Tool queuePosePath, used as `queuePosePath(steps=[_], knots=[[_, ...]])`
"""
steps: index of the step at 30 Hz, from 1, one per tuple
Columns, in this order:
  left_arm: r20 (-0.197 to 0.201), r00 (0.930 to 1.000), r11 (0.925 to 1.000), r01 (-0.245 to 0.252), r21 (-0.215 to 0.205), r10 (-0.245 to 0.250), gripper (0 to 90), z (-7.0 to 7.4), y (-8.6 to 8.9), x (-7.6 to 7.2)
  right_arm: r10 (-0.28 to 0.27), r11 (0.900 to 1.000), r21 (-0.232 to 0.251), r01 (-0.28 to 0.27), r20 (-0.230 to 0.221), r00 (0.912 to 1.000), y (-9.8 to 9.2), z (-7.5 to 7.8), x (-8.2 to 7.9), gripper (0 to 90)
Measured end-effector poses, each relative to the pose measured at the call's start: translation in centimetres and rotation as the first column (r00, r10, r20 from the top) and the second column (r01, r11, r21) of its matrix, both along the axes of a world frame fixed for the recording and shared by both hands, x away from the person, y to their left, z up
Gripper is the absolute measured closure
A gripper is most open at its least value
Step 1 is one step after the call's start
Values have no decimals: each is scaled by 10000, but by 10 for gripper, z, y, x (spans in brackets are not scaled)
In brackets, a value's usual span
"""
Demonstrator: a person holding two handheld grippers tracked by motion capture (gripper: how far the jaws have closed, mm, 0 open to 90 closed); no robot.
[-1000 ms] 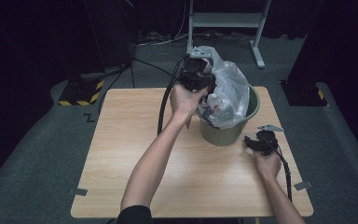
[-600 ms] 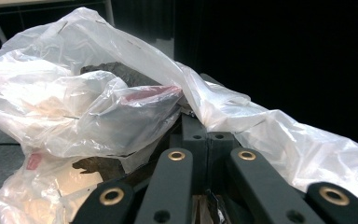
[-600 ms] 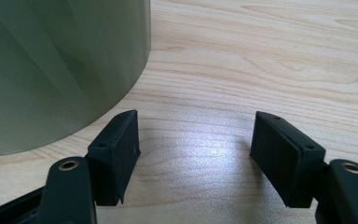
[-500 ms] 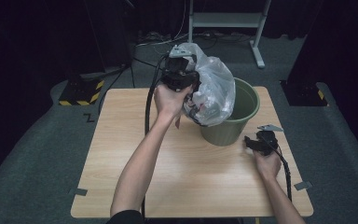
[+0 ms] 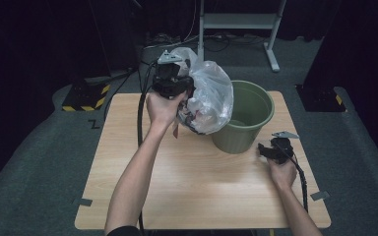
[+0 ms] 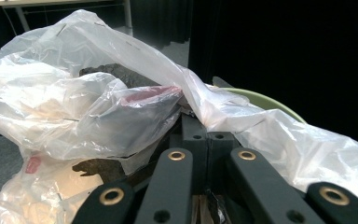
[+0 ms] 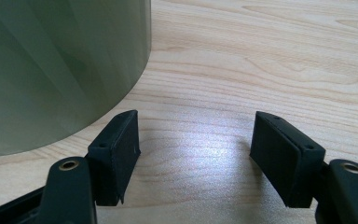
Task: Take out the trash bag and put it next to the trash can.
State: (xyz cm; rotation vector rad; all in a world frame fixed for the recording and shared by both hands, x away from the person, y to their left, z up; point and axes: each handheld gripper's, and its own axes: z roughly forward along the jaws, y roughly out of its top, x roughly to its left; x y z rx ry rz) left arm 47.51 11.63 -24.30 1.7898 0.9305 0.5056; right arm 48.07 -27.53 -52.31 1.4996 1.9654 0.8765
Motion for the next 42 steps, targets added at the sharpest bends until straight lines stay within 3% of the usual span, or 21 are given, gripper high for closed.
queuePosePath(steps=[5, 21, 26, 42], knots=[[71, 9998, 9996, -202, 221, 200, 894, -3, 8, -5, 6, 10000, -13, -6, -2, 10000, 0, 0, 0, 323], [-54, 9954, 9954, -961, 41, 961, 893, -21, 47, -16, 18, 10000, -22, -18, 6, 10000, 0, 0, 0, 323], [95, 9925, 9923, -1217, 231, 1215, 893, -26, 51, -19, 20, 10000, -25, -20, 9, 10000, 0, 0, 0, 323], [-303, 9913, 9913, -1273, 339, 1283, 892, -59, 56, -15, 41, 10000, -31, -41, -12, 10000, 0, 0, 0, 324]])
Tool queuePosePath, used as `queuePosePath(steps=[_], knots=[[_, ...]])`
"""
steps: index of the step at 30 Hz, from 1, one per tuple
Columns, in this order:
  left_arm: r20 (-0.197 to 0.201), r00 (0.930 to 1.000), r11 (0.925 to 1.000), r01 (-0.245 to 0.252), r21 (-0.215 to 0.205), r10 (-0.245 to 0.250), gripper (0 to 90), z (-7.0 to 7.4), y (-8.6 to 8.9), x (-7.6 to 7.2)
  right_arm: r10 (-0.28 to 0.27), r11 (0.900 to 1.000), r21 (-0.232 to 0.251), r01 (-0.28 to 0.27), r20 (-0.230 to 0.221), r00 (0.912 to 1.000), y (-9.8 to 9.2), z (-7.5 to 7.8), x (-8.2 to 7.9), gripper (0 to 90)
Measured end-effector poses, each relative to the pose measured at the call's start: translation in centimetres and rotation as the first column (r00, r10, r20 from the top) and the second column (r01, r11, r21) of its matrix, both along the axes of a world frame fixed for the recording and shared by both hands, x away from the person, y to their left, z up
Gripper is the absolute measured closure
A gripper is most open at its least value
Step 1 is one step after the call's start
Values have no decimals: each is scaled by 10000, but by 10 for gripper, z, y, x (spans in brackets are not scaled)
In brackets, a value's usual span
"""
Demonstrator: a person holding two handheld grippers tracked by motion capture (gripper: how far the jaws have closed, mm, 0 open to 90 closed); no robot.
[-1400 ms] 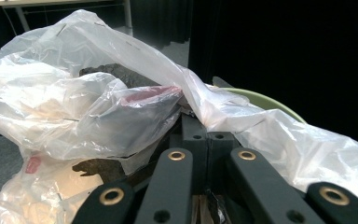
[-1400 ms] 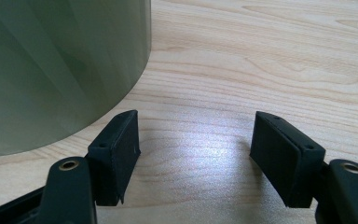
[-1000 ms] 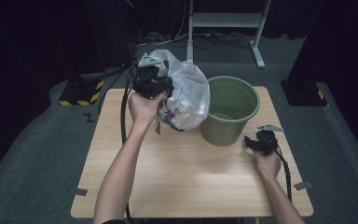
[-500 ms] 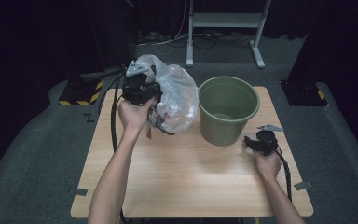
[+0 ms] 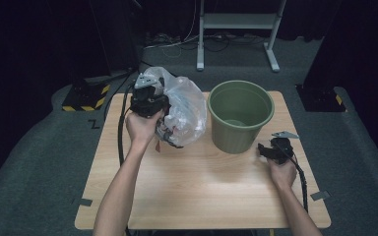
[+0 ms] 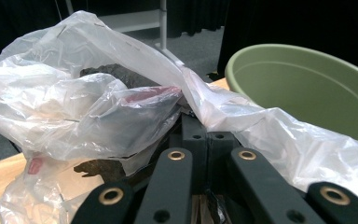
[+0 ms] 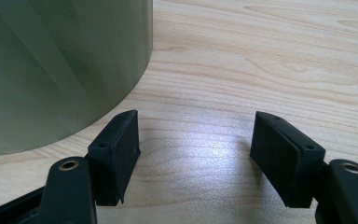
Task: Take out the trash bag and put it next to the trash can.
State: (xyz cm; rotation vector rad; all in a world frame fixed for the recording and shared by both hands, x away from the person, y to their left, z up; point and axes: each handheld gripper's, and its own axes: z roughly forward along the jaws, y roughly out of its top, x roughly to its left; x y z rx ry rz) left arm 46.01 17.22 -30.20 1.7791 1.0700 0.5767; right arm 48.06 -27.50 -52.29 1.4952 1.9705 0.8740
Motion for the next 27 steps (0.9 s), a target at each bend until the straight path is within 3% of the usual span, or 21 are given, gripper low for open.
queuePosePath(steps=[8, 12, 27], knots=[[-168, 9997, 9998, -165, -55, 164, 891, -19, 3, 5, -1, 10000, 1, 1, -1, 10000, 0, 0, 0, 323], [-267, 9994, 9997, -206, 122, 210, 891, -28, 2, 8, 3, 10000, 1, -3, -2, 10000, 0, 0, 0, 323], [-423, 9988, 9994, -245, 243, 255, 891, -46, -10, 20, 20, 10000, -5, -20, 4, 10000, 0, 0, 0, 323]])
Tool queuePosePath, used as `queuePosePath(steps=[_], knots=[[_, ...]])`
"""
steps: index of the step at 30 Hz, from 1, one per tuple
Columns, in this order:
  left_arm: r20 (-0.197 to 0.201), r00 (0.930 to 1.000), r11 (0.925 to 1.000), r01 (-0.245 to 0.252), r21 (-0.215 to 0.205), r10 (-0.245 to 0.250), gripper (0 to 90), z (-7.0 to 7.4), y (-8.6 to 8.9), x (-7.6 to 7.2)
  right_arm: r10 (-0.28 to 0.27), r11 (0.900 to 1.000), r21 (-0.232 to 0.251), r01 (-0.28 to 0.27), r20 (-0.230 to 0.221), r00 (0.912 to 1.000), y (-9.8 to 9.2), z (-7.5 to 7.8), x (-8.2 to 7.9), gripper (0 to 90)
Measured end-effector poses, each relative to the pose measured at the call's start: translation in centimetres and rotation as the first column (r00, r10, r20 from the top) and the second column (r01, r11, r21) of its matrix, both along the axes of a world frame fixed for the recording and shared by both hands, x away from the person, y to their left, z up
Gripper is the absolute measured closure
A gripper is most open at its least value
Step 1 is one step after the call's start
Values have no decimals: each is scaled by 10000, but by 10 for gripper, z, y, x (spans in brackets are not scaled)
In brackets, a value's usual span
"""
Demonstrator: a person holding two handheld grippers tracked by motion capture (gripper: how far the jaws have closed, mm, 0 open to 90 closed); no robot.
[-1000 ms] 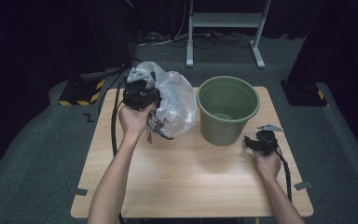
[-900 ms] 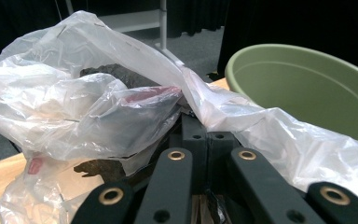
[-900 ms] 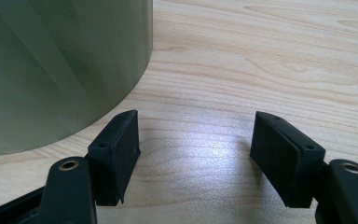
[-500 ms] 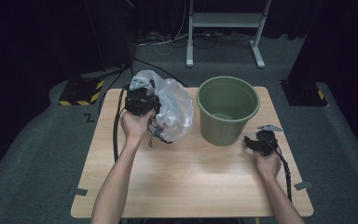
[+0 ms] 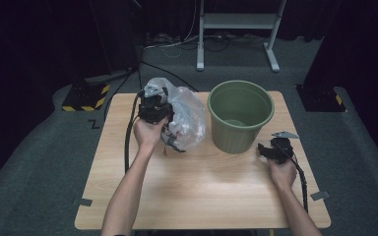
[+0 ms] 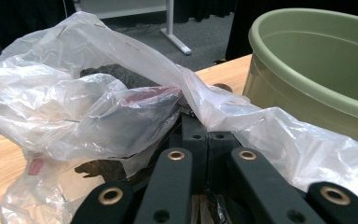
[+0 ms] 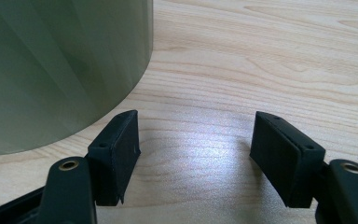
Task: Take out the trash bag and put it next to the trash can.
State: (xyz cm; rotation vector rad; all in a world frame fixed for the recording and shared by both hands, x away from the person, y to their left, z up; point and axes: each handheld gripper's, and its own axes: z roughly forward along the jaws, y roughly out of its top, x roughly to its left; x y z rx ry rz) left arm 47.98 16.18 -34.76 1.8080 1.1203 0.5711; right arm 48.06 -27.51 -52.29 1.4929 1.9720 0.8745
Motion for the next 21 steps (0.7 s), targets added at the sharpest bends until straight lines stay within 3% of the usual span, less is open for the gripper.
queuePosePath(steps=[16, 21], knots=[[-269, 9996, 9999, -72, 109, 75, 887, -22, -12, 11, 13, 10000, -7, -13, -1, 10000, 0, 0, 0, 323], [-362, 9992, 9994, -137, 325, 149, 886, -29, -15, 14, 10, 10000, -1, -10, -2, 10000, 0, 0, 0, 323]])
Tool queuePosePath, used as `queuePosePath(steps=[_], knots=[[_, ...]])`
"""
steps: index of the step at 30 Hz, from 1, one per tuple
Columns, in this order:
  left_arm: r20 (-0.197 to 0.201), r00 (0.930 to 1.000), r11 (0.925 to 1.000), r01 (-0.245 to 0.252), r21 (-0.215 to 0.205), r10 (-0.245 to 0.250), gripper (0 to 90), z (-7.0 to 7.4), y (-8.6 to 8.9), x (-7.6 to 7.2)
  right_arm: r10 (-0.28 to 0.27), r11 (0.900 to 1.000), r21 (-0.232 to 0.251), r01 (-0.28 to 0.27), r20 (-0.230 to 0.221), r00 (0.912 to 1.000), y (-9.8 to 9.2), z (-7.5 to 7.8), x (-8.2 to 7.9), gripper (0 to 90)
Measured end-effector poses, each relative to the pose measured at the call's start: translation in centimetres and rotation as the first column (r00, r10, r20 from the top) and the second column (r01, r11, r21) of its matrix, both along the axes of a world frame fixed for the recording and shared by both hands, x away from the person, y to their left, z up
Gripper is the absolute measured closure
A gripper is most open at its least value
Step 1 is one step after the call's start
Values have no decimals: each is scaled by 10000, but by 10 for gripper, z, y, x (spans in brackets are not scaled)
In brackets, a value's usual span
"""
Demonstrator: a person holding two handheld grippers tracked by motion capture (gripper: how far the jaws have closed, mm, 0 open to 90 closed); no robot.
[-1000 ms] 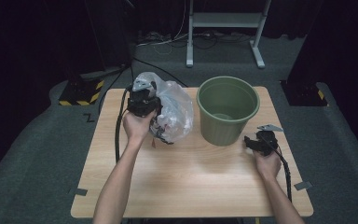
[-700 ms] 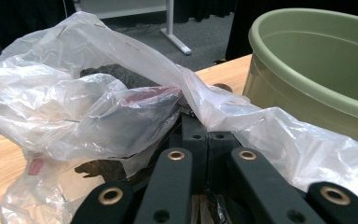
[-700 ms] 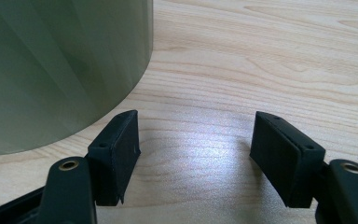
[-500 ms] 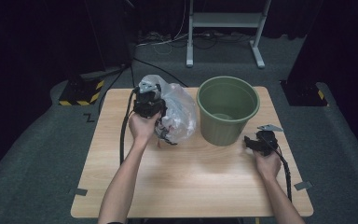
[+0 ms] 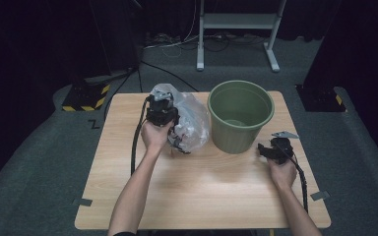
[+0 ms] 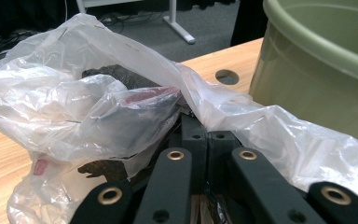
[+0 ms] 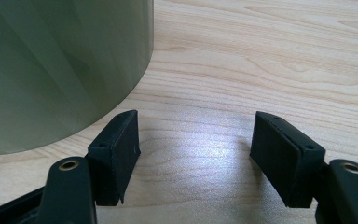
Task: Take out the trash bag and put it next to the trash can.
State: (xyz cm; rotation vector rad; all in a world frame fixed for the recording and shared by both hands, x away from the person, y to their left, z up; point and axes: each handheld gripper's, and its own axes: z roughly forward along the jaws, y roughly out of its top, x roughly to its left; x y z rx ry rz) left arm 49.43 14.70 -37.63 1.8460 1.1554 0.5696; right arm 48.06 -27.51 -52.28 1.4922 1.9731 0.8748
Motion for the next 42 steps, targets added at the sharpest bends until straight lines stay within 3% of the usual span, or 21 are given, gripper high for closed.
queuePosePath(steps=[13, 26, 33, 37, 42], knots=[[-482, 9987, 9993, -131, 352, 148, 883, -24, -8, 12, 43, 10000, -3, -43, 23, 10000, 0, 0, 0, 323], [-844, 9962, 9998, -207, 68, 212, 866, -38, -15, 23, 55, 10000, 12, -55, 13, 10000, 0, 0, 0, 322], [-1015, 9942, 9993, -334, 195, 353, 858, -43, -17, 26, 58, 10000, 15, -58, 10, 10000, 0, 0, 0, 322], [-1239, 9915, 9991, -371, 200, 393, 817, -45, -16, 26, 59, 10000, 20, -59, 8, 10000, 0, 0, 0, 322], [-1589, 9863, 9990, -434, 110, 446, 700, -47, -14, 26, 68, 10000, 16, -68, 15, 10000, 0, 0, 0, 322]])
